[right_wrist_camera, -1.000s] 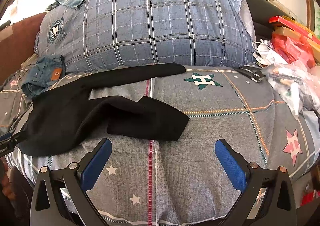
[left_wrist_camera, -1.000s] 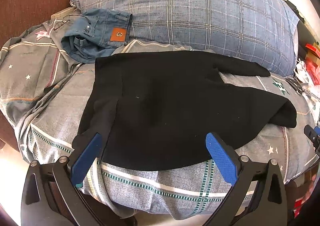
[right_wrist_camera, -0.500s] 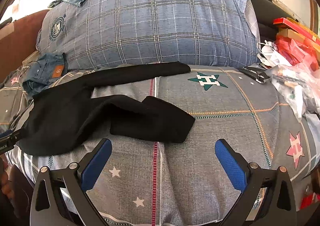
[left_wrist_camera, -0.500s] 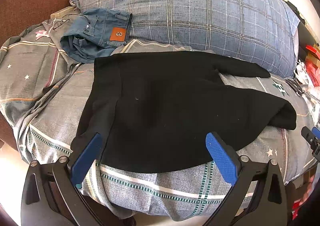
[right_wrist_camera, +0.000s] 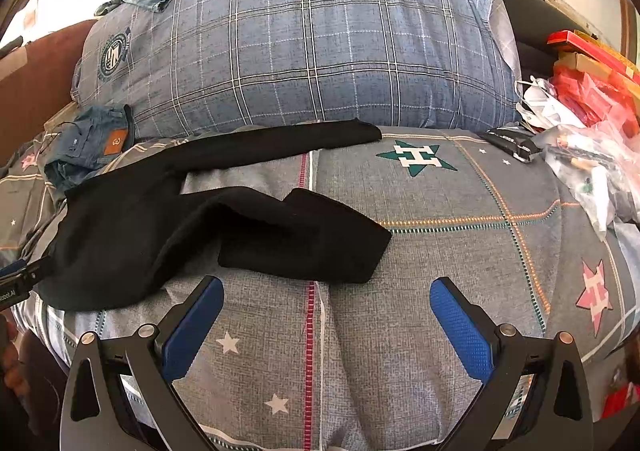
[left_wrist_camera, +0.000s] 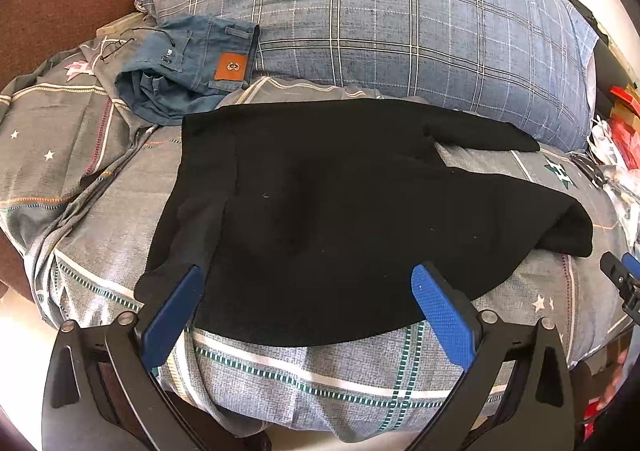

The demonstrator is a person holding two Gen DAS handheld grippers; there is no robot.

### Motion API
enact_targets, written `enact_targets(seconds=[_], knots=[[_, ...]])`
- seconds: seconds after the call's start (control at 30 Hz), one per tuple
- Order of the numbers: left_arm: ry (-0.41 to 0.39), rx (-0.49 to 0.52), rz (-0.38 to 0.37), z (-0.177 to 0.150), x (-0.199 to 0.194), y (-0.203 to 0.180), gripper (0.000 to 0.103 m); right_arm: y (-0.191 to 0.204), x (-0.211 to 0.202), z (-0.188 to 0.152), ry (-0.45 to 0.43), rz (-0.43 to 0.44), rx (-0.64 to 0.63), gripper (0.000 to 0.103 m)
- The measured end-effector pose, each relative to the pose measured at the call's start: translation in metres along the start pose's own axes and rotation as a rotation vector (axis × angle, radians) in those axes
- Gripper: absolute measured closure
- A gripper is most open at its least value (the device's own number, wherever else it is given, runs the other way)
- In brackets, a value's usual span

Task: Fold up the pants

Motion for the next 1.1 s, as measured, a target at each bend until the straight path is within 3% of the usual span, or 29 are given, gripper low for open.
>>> enact_targets(seconds=[0.8, 0.87, 0.97, 1.1], knots=[[0.044, 0.005, 0.011, 0.007, 0.011, -0.008, 0.000, -0.011, 0.008, 0.016, 0.007, 0.014, 0.009, 0.000], [0.077, 0.006, 0.006, 0.010, 0.012, -0.006, 0.000, -0.017, 0.009, 0.021, 0.013, 0.025, 0.016, 0.000], [0.188, 0.007, -0.032, 0.012, 0.017, 0.000, 0.000, -0.033, 0.014, 0.033, 0.039, 0.037, 0.039, 0.000], [0.342, -0.039, -0.127, 0.007, 0.023, 0.012, 0.000, -0.057, 0.033, 0.055, 0.089, 0.010, 0.055, 0.000]])
Point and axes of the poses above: each gripper's, at about its wrist camera, not at the fingertips, and x roughly the way its jaws point, y to its left, z to its top, the point moved 4 cm from there along x, roughly the way its jaws point, and after that the axes turned 13 degrees about y, right-handed, at the moved point
